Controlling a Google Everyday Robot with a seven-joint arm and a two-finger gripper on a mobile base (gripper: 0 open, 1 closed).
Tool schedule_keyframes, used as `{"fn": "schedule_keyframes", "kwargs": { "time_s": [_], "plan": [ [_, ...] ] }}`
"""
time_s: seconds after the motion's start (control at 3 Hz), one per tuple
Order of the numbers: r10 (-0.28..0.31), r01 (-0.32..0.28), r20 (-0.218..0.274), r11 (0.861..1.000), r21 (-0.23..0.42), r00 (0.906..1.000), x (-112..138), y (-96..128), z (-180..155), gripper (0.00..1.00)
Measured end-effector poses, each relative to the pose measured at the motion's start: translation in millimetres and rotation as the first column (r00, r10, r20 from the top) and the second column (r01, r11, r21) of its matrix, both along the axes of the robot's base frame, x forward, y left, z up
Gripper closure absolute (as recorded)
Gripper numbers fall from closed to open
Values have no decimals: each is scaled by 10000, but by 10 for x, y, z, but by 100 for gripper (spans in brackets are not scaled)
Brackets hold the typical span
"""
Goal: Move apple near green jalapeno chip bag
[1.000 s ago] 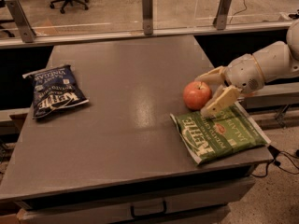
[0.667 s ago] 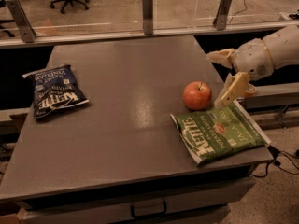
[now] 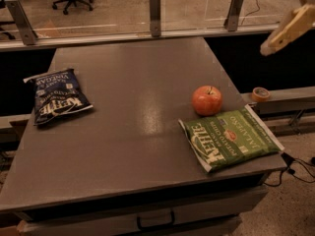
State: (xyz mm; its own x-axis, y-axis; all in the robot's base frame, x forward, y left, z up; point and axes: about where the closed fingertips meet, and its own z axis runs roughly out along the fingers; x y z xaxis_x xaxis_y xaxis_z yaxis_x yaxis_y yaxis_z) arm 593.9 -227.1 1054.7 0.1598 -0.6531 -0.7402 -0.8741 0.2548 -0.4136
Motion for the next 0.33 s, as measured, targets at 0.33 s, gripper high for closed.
{"fn": "schedule_keyframes", "kwargs": {
  "time_s": [0.33],
  "plan": [
    [-252,246,778,9997,89,9966,1,-108,344,0]
  ]
}}
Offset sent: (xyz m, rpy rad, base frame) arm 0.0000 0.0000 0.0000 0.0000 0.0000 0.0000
